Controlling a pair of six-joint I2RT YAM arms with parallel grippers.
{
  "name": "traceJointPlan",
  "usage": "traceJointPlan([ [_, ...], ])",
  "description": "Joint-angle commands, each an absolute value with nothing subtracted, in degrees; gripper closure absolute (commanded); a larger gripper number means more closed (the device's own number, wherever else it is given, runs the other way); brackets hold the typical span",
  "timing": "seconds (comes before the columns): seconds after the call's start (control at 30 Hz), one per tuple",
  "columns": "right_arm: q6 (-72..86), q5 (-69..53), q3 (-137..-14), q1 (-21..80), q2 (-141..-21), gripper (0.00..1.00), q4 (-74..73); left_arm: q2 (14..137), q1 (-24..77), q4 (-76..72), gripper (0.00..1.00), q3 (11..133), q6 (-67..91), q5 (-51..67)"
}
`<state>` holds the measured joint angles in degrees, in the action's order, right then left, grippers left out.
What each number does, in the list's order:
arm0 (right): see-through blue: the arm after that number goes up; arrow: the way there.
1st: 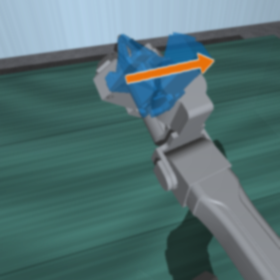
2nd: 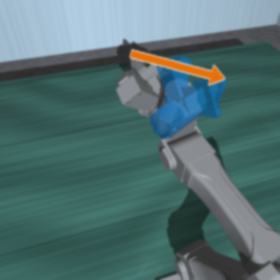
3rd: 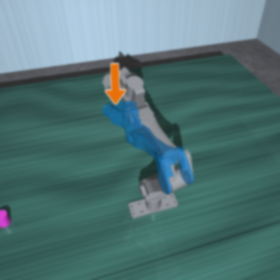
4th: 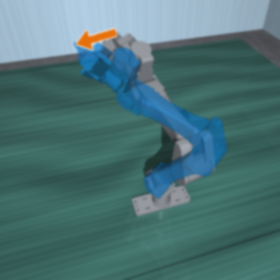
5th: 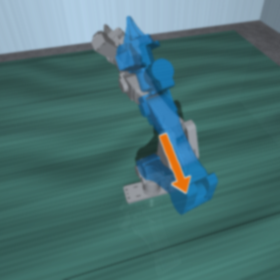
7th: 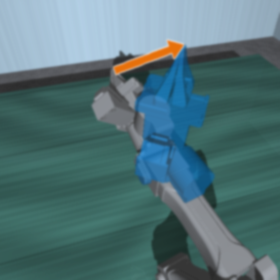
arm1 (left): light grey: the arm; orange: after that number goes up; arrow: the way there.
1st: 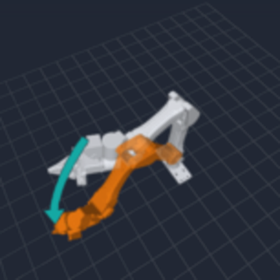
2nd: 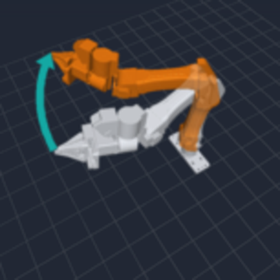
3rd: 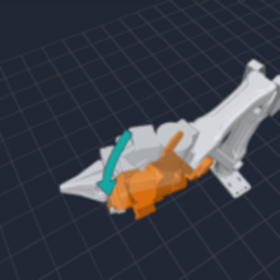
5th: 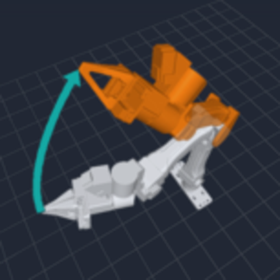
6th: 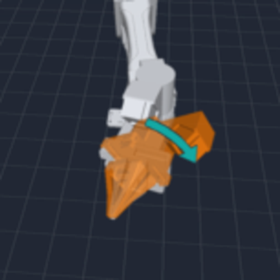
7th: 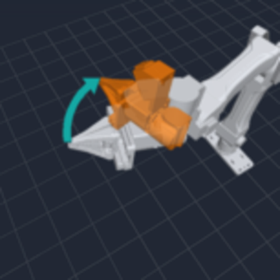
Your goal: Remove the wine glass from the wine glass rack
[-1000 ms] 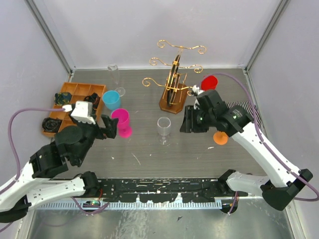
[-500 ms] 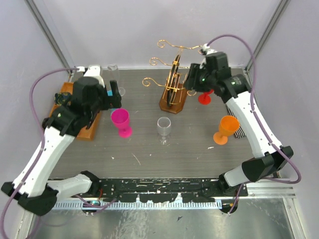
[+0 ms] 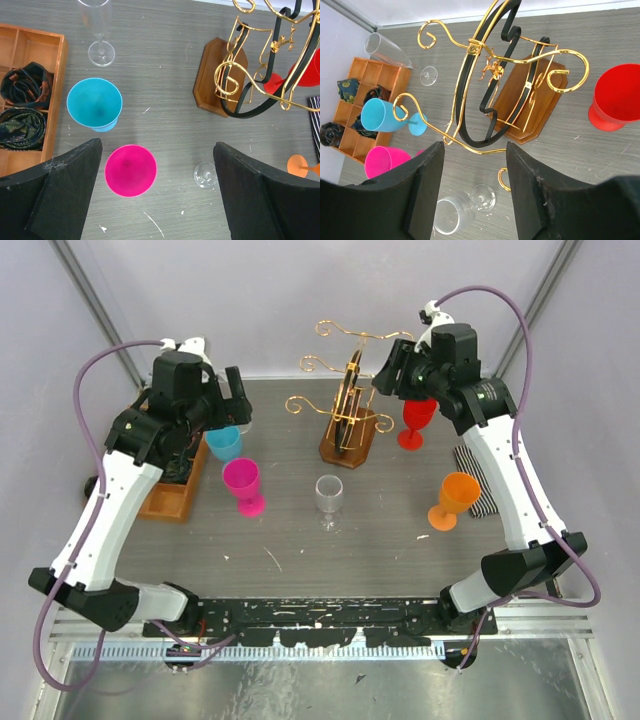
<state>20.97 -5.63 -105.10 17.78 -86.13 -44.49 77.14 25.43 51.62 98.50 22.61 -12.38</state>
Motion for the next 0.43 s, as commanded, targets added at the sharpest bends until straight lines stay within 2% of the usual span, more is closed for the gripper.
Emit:
traceJointPlan([
  [0.0,19.8,-7.1,-107.6,17.7,-84.2,0.42,-39.8,73.3,25.3,51.1,0.01,98.0,22.4,-13.2],
  [0.17,18.9,-8.4,-109.4,17.7,-85.3,0.4,-38.9,71.0,25.3,52.8,0.01,99.0,20.6,-14.6],
  [0.4,18.1,-6.9,-111.6,17.7,-86.1,0.23,-39.5,72.0,25.3,54.1,0.01,101.0,19.8,-12.1],
])
